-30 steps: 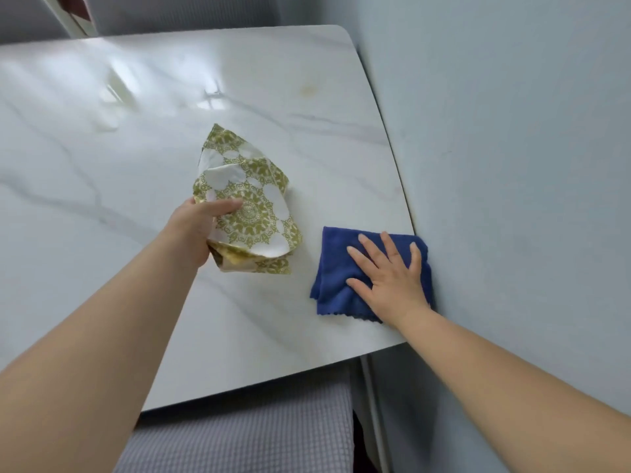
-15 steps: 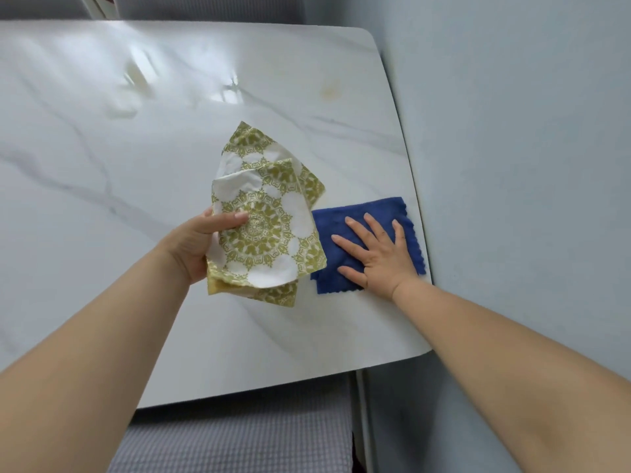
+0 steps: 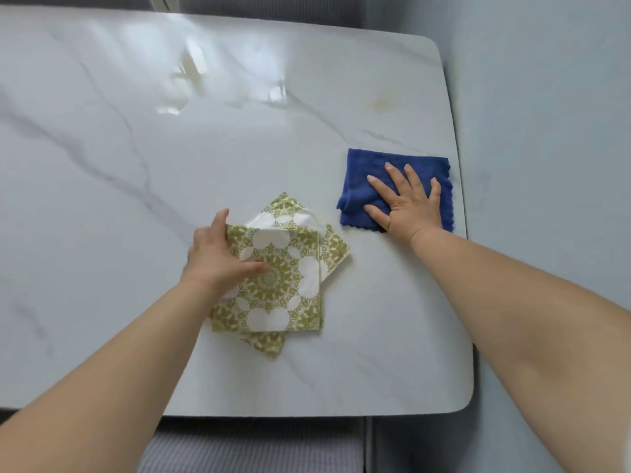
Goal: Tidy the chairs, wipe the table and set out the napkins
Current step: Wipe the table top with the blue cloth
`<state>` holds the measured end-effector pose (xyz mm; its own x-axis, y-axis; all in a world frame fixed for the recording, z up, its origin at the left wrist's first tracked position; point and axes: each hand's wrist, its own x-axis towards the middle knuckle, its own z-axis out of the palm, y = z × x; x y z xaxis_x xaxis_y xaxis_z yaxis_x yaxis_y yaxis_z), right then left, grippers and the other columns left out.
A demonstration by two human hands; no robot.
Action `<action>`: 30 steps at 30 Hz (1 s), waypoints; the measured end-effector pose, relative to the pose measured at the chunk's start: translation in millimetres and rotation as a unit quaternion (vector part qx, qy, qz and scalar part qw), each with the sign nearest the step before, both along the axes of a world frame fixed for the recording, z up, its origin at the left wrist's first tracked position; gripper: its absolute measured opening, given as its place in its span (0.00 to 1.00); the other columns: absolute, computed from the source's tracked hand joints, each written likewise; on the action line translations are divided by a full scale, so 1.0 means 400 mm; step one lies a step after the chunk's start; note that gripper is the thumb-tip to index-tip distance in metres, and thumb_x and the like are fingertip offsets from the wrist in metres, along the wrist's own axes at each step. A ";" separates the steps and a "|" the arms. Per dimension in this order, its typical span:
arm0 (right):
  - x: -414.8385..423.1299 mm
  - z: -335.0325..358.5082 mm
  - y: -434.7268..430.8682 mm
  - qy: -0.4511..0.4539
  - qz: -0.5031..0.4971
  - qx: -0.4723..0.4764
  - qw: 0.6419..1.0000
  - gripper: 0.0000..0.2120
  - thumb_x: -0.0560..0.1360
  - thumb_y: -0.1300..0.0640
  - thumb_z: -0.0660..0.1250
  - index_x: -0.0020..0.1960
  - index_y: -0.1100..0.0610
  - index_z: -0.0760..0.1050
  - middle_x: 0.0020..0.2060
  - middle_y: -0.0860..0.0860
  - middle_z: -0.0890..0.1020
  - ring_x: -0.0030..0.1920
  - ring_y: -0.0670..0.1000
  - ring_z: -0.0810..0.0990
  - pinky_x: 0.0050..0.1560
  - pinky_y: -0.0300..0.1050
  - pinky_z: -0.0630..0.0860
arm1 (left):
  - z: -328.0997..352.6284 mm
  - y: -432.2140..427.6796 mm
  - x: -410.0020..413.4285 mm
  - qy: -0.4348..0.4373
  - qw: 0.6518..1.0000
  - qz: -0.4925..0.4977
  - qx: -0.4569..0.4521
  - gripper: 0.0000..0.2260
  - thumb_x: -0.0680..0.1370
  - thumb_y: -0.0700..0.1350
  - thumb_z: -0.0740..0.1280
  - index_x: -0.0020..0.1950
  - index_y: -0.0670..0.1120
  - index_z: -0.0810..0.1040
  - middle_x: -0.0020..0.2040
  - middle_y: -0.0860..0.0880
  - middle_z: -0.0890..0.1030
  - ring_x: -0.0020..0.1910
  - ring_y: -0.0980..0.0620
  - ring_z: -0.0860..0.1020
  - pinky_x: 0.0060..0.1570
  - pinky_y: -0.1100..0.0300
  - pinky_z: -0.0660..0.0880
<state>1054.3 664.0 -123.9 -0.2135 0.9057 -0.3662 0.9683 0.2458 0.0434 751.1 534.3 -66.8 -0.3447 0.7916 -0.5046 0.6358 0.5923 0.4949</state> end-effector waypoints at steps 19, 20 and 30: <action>-0.028 -0.015 0.282 0.021 -0.014 0.019 1.000 0.29 0.75 0.30 0.42 0.75 0.33 0.42 0.77 0.41 0.39 0.77 0.51 0.37 0.72 0.66 0.39 | -0.141 0.411 0.164 0.191 0.944 -0.262 0.056 0.25 0.79 0.63 0.46 0.76 0.61 0.49 0.79 0.52 0.44 0.77 0.49 0.36 0.73 0.45 0.38; -0.029 -0.016 0.317 0.019 -0.014 0.021 0.999 0.29 0.76 0.30 0.42 0.75 0.33 0.42 0.77 0.41 0.39 0.77 0.51 0.37 0.72 0.66 0.39 | -0.151 0.429 0.164 0.198 0.942 -0.266 0.052 0.25 0.79 0.63 0.46 0.76 0.61 0.48 0.79 0.52 0.43 0.77 0.49 0.36 0.73 0.45 0.38; -0.059 -0.018 0.583 0.027 -0.044 0.033 0.998 0.30 0.76 0.30 0.44 0.76 0.35 0.43 0.78 0.41 0.40 0.77 0.51 0.38 0.73 0.67 0.40 | -0.196 0.441 0.167 0.266 0.925 -0.261 0.076 0.27 0.77 0.65 0.40 0.76 0.62 0.44 0.78 0.54 0.42 0.77 0.49 0.37 0.73 0.45 0.37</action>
<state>1030.6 897.3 -130.9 -0.1501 0.9435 -0.2955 0.9874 0.1581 0.0032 817.8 710.8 -145.3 -0.0631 0.9683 -0.2417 0.9930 0.0850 0.0816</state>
